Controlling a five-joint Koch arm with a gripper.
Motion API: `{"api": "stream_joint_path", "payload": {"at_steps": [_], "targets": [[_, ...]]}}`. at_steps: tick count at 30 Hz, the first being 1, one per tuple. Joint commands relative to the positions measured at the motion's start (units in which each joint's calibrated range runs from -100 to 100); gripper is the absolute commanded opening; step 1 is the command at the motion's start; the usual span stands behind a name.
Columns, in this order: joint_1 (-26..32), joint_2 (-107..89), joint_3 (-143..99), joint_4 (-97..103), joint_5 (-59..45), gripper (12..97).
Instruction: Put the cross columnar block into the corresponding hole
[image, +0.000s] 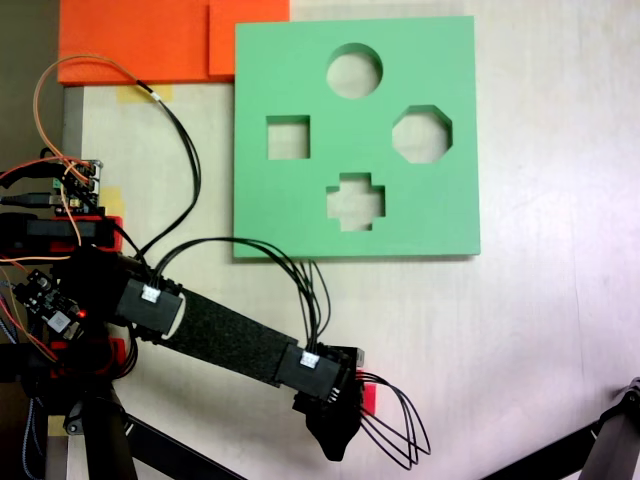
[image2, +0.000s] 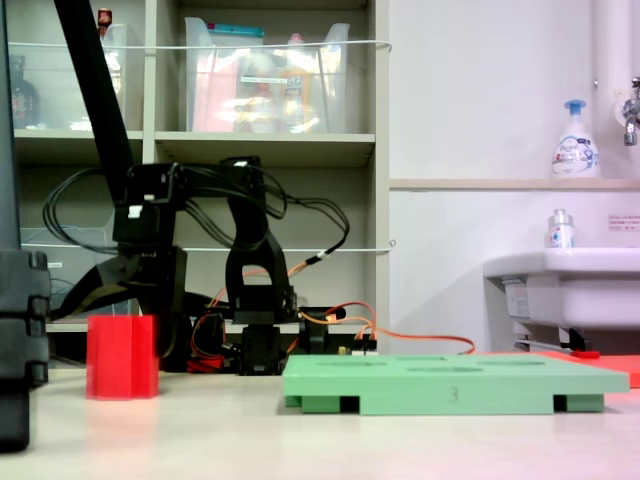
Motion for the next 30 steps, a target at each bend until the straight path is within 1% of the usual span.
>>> {"api": "stream_joint_path", "payload": {"at_steps": [1, 8, 10, 12, 14, 15, 17, 19, 24, 30], "targets": [[-0.2, 0.3, 3.7, -0.6, -0.7, 78.0], [-0.4, 2.7, 3.5, -0.7, -0.7, 77.6], [-0.4, 3.4, 3.6, -0.8, -0.7, 75.2], [-0.5, 3.5, 3.5, -1.3, -0.7, 66.4], [-0.6, 3.5, 3.5, -1.9, -0.7, 55.2], [-0.7, 3.5, 3.5, -2.2, -0.7, 51.4], [-0.7, 3.5, 3.5, -3.0, -0.6, 46.9], [-0.9, 3.5, 3.5, -3.8, -0.5, 44.2], [-1.0, 4.0, 3.4, -5.3, -0.4, 41.7], [-1.4, 2.8, 3.4, -7.7, -0.3, 41.7]]}}
